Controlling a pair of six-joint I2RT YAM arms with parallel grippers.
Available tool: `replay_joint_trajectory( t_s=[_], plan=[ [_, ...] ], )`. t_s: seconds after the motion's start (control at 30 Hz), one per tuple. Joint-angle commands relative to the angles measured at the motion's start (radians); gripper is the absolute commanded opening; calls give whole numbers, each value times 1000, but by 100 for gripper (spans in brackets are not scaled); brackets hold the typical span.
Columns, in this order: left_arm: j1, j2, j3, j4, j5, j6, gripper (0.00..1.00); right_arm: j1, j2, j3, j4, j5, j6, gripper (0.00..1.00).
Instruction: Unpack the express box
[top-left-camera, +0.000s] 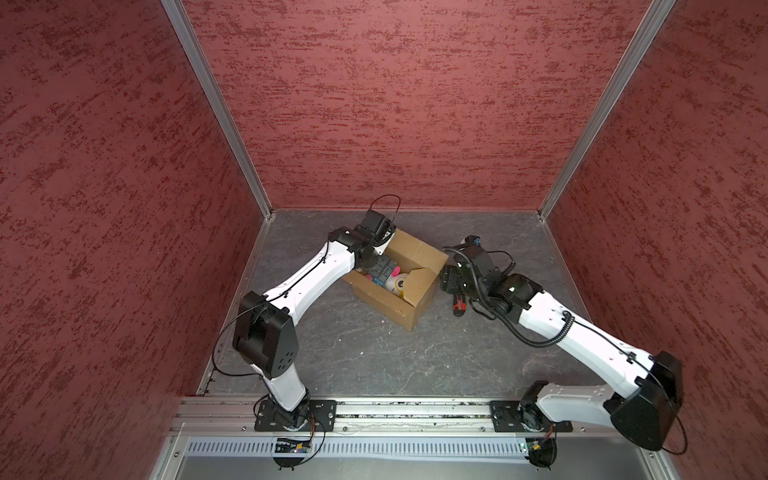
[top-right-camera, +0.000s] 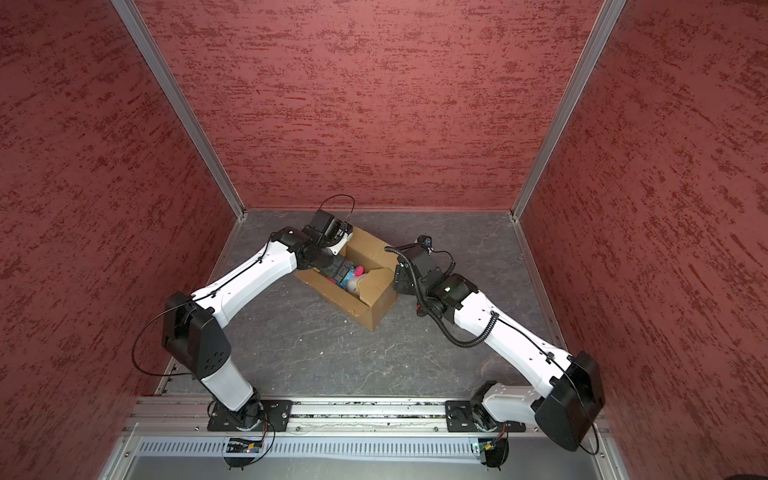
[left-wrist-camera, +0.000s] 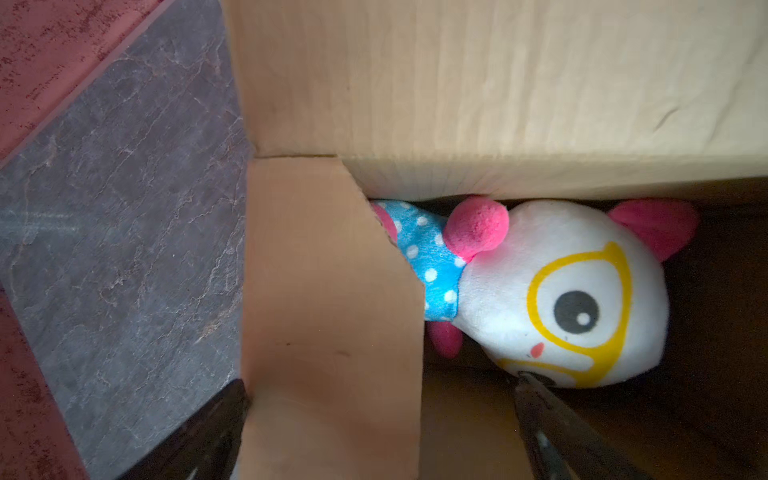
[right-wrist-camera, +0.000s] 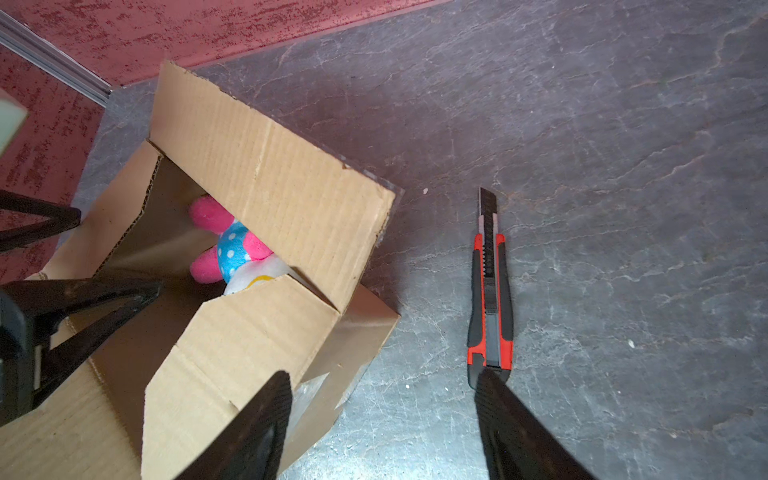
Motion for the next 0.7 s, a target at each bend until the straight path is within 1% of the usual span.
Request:
replay_joint_trajectory(
  t_s=[0.0, 0.07, 0.23, 0.33, 0.43, 0.63, 0.67],
  plan=[
    [-8, 12, 33, -8, -91, 35, 100, 6, -15, -18, 38, -4, 24, 72],
    [-8, 12, 34, 1, -123, 32, 100, 6, -12, -24, 42, -8, 27, 72],
    [-2, -8, 22, 25, -147, 24, 100, 5, -5, -25, 55, -18, 26, 72],
    [2, -21, 11, 49, -166, 22, 96, 6, 6, -17, 57, -20, 19, 72],
    [16, -30, 5, 66, -169, 14, 89, 5, 19, -6, 51, -21, 14, 72],
    [44, -39, 5, 82, -140, -5, 67, 4, 35, -8, 62, -26, 12, 73],
    [47, -41, 4, 85, -132, -9, 65, 4, 38, -8, 62, -27, 10, 73]
  ],
)
